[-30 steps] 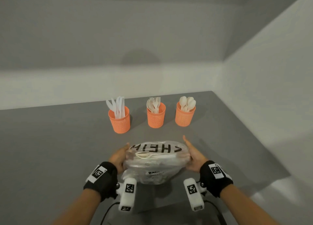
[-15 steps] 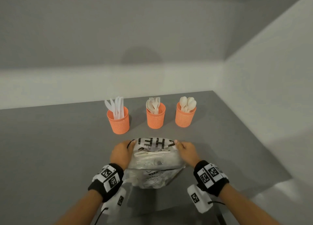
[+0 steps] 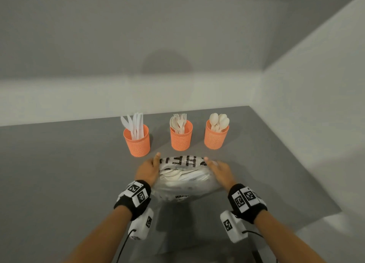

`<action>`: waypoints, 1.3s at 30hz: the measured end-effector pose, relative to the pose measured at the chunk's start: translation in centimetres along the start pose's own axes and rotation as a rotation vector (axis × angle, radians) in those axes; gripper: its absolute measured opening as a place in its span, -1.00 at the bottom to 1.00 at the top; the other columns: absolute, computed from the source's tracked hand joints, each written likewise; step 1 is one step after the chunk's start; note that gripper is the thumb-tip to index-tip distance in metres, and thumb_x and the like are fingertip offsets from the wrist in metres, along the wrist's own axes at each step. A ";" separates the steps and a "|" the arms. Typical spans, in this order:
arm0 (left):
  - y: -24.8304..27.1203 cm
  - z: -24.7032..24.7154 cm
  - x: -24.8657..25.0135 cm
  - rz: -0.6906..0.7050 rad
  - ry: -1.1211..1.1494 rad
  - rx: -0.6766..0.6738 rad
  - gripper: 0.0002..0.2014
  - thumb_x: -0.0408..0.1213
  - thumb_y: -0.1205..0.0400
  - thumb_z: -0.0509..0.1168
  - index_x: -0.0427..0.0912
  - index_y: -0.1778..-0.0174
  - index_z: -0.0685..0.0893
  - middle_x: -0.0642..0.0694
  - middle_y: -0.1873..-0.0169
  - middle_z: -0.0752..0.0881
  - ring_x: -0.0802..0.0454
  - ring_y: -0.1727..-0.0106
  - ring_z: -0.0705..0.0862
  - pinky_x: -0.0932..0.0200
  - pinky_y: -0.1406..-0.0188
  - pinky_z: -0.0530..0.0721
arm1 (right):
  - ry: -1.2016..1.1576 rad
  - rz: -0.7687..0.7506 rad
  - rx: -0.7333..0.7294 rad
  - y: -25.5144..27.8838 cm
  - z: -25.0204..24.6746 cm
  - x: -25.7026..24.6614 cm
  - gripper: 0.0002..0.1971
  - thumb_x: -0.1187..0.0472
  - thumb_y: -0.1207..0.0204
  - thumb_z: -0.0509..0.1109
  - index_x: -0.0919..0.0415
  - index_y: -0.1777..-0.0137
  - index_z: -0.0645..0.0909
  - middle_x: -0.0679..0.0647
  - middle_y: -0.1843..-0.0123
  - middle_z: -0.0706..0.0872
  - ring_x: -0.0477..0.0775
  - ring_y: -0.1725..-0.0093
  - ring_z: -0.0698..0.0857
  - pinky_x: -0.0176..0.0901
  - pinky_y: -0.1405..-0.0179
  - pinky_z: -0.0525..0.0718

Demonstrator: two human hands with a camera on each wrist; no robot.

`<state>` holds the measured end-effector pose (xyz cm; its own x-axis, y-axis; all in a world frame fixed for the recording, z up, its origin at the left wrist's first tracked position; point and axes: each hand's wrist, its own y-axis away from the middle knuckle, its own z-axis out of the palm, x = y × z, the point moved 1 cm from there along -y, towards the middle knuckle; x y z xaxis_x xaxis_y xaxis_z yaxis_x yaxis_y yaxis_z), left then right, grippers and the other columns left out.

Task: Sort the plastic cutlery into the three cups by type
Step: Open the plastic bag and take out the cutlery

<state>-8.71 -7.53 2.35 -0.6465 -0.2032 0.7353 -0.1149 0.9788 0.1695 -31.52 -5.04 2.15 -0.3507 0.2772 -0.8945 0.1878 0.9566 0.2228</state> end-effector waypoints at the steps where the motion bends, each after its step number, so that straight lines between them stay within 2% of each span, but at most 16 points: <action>1: 0.5 -0.2 -0.2 0.024 -0.035 0.032 -0.49 0.17 -0.66 -0.07 -0.22 0.17 0.52 -0.26 0.12 0.69 -0.26 -0.01 0.66 -0.01 -0.03 0.55 | 0.081 -0.029 -0.029 0.1 -0.3 0.4 -0.61 -0.23 -0.42 0.36 0.11 0.29 0.60 0.00 0.23 0.68 0.05 0.13 0.67 -0.08 -0.05 0.57; 4: 2.3 -1.2 -1.0 0.018 -0.213 0.079 -0.45 0.29 -0.54 0.11 -0.19 -0.06 0.46 -0.10 0.01 0.54 -0.15 -0.02 0.62 0.05 0.01 0.53 | 0.403 0.020 -0.155 0.9 -1.4 1.5 -0.27 -0.54 -0.24 0.22 0.08 -0.06 0.66 0.03 0.03 0.73 0.08 -0.02 0.69 -0.06 -0.06 0.58; 7: 4.0 -1.6 -1.5 -0.092 -0.262 -0.012 -0.49 0.17 -0.52 0.30 -0.26 -0.02 0.49 -0.12 0.15 0.60 -0.10 0.14 0.64 0.13 0.17 0.55 | 0.544 0.105 -0.183 1.9 -2.4 1.8 -0.33 -0.46 -0.35 0.24 0.23 0.20 0.65 0.05 0.40 0.63 0.05 0.34 0.66 -0.18 0.21 0.60; 9: 4.6 -1.4 -1.9 -0.167 0.010 -0.068 -0.68 -0.09 -0.55 0.39 -0.29 0.24 0.51 -0.09 0.51 0.64 0.03 0.52 0.63 0.22 0.51 0.56 | 0.373 0.142 -0.206 2.8 -2.5 1.3 -0.52 -0.16 -0.50 0.34 0.31 0.31 0.62 0.05 0.54 0.60 -0.05 0.60 0.60 -0.26 0.48 0.60; 12: 5.0 -1.5 -2.9 -0.310 0.487 -0.093 -0.82 -0.42 -0.56 0.35 -0.35 0.34 0.56 -0.07 0.74 0.63 0.16 0.78 0.57 0.39 0.79 0.52 | -0.243 0.273 -0.179 3.1 -2.1 1.7 -0.73 0.24 -0.59 0.32 0.51 -0.06 0.58 0.19 0.32 0.77 0.01 0.44 0.74 -0.26 0.50 0.73; 15: 5.1 -1.2 -3.6 -0.447 0.909 -0.137 -0.93 -0.45 -0.61 0.27 -0.40 0.10 0.62 -0.21 0.45 0.73 0.11 0.64 0.70 0.37 0.69 0.63 | -0.743 0.396 -0.187 2.9 -1.7 2.4 -0.67 0.36 -0.65 0.16 0.49 -0.36 0.43 0.26 -0.03 0.71 0.13 0.04 0.71 -0.22 0.34 0.80; 18: 5.3 -1.0 -4.1 -0.584 1.243 -0.183 -0.83 -0.40 -0.68 0.14 -0.32 0.15 0.61 -0.21 0.45 0.77 -0.01 0.47 0.77 0.22 0.57 0.75 | -1.000 0.437 -0.165 2.5 -1.1 2.9 -0.61 0.39 -0.68 -0.02 0.46 -0.48 0.32 0.22 0.17 0.81 0.15 0.06 0.71 -0.10 0.26 0.79; 22: 4.8 -0.5 -3.6 -0.660 1.481 -0.180 -0.76 -0.34 -0.72 0.07 -0.25 0.25 0.51 -0.25 0.30 0.69 -0.10 0.25 0.69 -0.08 0.40 0.76 | -1.050 0.425 -0.103 2.5 0.1 2.6 -0.66 0.44 -0.63 -0.06 0.45 -0.20 0.51 0.20 0.43 0.80 0.17 0.25 0.74 -0.10 0.40 0.76; 24: 4.5 -0.4 -2.9 -0.642 1.529 -0.170 -0.73 -0.31 -0.74 0.01 -0.24 0.23 0.50 -0.26 0.17 0.66 -0.14 0.16 0.70 -0.13 -0.04 0.69 | -0.975 0.358 -0.071 2.6 1.3 2.0 -0.67 0.42 -0.60 -0.02 0.45 -0.09 0.58 0.25 0.24 0.81 0.19 0.19 0.75 -0.15 0.45 0.78; 26: 4.2 -0.1 -2.2 -0.607 1.526 -0.155 -0.71 -0.28 -0.76 -0.03 -0.28 0.14 0.55 -0.27 0.24 0.74 -0.12 0.05 0.71 -0.09 -0.28 0.54 | -0.862 0.263 0.023 2.1 2.5 1.9 -0.66 0.37 -0.56 0.04 0.42 -0.18 0.59 0.34 0.01 0.74 0.25 0.07 0.71 -0.12 0.33 0.78; 27: 4.1 0.2 -1.9 -0.579 1.487 -0.134 -0.71 -0.28 -0.76 -0.04 -0.29 0.11 0.55 -0.22 0.40 0.76 -0.04 0.19 0.75 -0.01 -0.17 0.61 | -0.801 0.220 0.070 1.9 2.8 1.8 -0.66 0.36 -0.54 0.06 0.36 -0.17 0.59 0.36 -0.01 0.71 0.24 0.07 0.70 -0.11 0.29 0.75; 30: 3.7 0.9 -1.3 -0.416 1.150 0.079 -0.88 -0.25 -0.74 0.03 -0.20 -0.07 0.41 -0.07 0.52 0.59 0.17 0.68 0.57 0.29 0.62 0.59 | -0.688 0.166 0.137 0.9 3.2 2.0 -0.75 0.30 -0.53 0.10 0.15 0.08 0.64 0.27 0.23 0.64 0.09 0.35 0.64 -0.18 0.43 0.60; 33: 3.0 1.1 -1.2 -0.163 0.738 0.220 -0.80 -0.15 -0.71 0.10 -0.22 -0.05 0.45 -0.21 0.20 0.60 -0.06 0.23 0.63 0.05 0.17 0.64 | -0.550 -0.004 0.114 1.2 3.3 1.9 -0.71 0.09 -0.62 0.16 0.23 -0.14 0.61 0.13 0.11 0.64 -0.15 0.34 0.61 -0.38 0.46 0.59; 35: 2.2 1.2 -1.9 -0.121 0.572 0.255 -0.71 -0.12 -0.69 0.13 -0.31 0.04 0.55 -0.36 0.08 0.66 -0.22 0.03 0.64 -0.11 -0.10 0.61 | -0.403 -0.076 0.123 1.9 3.7 1.8 -0.66 0.01 -0.67 0.10 0.17 -0.23 0.57 0.00 -0.03 0.66 -0.15 0.11 0.64 -0.34 0.14 0.63; 37: 1.6 1.0 -2.4 -0.143 0.480 0.254 -0.64 -0.10 -0.69 0.13 -0.32 0.26 0.54 -0.40 0.20 0.67 -0.28 0.08 0.64 -0.13 -0.06 0.60 | -0.278 -0.135 0.154 2.6 4.0 1.7 -0.67 0.03 -0.69 0.07 0.17 -0.15 0.61 -0.01 -0.01 0.69 -0.07 -0.01 0.65 -0.20 -0.08 0.58; 39: 1.0 0.8 -2.6 -0.217 0.446 0.224 -0.55 -0.12 -0.71 0.10 -0.27 0.48 0.41 -0.26 0.44 0.53 -0.20 0.21 0.52 -0.01 0.11 0.48 | -0.208 -0.103 0.176 2.7 3.6 1.2 -0.63 0.05 -0.69 0.08 0.19 0.19 0.62 0.00 0.24 0.63 0.00 0.17 0.60 -0.20 0.06 0.54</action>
<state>-7.72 -6.03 0.12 -0.2131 -0.3444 0.9143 -0.3994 0.8848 0.2401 -28.09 -2.47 0.25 -0.1842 0.1375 -0.9732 0.3237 0.9434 0.0721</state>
